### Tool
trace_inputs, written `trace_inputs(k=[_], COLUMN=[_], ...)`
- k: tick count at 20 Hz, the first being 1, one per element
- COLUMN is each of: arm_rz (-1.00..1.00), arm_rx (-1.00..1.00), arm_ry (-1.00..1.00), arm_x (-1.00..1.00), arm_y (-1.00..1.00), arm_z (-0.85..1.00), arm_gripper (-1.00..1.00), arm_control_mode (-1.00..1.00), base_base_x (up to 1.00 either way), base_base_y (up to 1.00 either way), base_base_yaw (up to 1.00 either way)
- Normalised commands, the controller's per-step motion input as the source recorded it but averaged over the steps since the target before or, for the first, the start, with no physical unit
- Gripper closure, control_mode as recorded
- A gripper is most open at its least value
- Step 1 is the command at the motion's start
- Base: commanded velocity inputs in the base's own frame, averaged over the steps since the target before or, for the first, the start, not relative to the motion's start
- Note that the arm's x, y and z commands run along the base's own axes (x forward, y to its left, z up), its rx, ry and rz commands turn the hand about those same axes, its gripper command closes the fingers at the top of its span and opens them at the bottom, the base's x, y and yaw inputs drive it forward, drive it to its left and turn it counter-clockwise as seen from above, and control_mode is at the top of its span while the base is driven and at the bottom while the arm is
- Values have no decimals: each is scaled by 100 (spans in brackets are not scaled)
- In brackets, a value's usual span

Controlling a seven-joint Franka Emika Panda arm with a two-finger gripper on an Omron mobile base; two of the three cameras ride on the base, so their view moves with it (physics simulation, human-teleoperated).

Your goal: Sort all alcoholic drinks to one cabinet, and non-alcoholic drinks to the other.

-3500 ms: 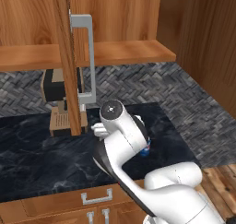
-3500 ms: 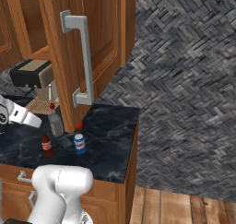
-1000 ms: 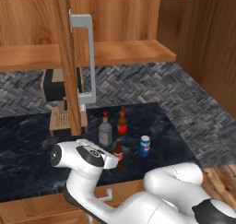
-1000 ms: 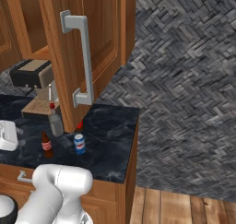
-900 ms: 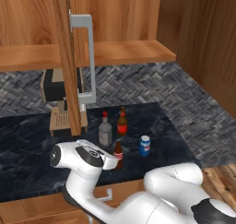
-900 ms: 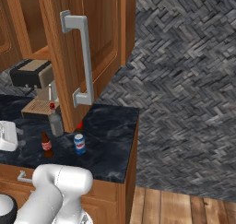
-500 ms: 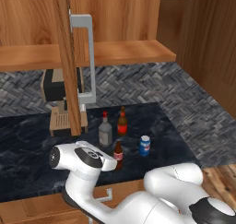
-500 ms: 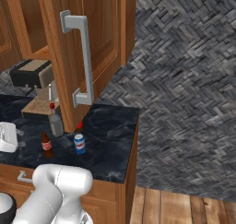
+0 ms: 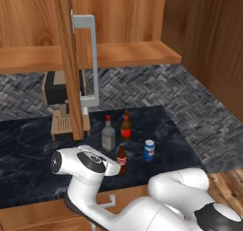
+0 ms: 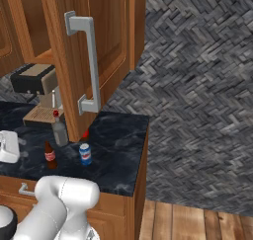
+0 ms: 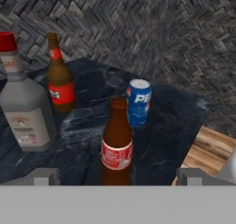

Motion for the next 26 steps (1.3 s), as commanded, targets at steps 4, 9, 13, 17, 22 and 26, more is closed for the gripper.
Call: trace_inputs(k=[4,9,13,17,22,26], arm_rz=[0,-2,-2,0,0,0], arm_rx=[-1,0,0,0,0,-1], arm_ry=[0,0,0,0,0,0], arm_x=[5,1,1,6,9,10], arm_y=[-9,-15,-16,-8,0,0], arm_z=[0,-1,-3,-5,-11,-13], arm_gripper=[-100,-100,-100,-100,-100,-100], arm_control_mode=[-100,-100,-100,-100,-100,-100], base_base_x=[0,0,0,0,0,0], base_base_y=[0,0,0,0,0,0], base_base_yaw=[0,0,0,0,0,0])
